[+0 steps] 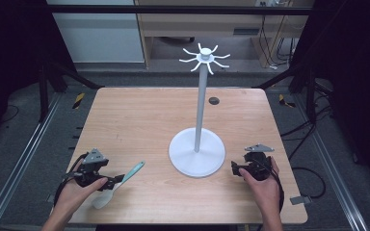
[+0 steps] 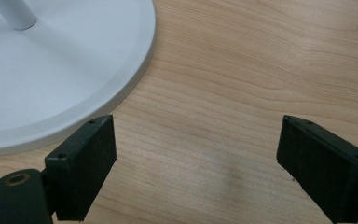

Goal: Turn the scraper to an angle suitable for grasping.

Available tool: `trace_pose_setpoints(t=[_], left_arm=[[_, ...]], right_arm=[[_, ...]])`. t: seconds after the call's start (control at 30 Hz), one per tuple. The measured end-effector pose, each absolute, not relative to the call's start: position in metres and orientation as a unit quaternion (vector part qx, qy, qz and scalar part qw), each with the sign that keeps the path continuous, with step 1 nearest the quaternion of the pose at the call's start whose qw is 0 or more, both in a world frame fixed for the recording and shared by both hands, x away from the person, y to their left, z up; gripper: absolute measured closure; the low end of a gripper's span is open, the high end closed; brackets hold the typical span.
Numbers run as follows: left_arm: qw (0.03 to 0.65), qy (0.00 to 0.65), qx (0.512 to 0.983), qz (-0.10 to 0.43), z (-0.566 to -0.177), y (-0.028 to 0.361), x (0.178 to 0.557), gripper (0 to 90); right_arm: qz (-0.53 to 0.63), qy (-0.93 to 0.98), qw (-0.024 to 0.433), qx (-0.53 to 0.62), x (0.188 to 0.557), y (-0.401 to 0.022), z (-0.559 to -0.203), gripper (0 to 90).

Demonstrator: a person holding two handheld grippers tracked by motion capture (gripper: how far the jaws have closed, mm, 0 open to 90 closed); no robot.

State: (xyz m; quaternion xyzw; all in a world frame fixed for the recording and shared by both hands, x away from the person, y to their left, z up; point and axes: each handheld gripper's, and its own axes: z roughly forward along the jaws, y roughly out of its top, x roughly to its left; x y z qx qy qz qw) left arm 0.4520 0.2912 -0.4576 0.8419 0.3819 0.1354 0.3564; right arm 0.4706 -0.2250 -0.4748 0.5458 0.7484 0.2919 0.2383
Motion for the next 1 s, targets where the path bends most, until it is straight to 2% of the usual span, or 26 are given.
trace_pose_setpoints(t=[0.27,0.47,0.57,0.77,1.0], left_arm=[[0.294,0.345,0.884,0.111,-0.430,0.263,0.478,10.3],[0.229,0.326,0.913,0.085,-0.427,0.241,0.496,12.1],[0.220,0.325,0.916,0.078,-0.427,0.235,0.502,13.1],[0.207,0.325,0.921,0.061,-0.427,0.222,0.514,18.5],[0.184,0.333,0.924,0.033,-0.438,0.213,0.526,29.6]], right_arm=[[0.294,0.749,0.239,0.544,0.470,-0.225,-0.474,12.1],[0.294,0.747,0.237,0.547,0.471,-0.226,-0.474,12.1],[0.293,0.748,0.237,0.546,0.471,-0.226,-0.474,12.1],[0.294,0.747,0.237,0.546,0.472,-0.226,-0.475,12.1],[0.295,0.746,0.236,0.548,0.471,-0.226,-0.475,12.1]])
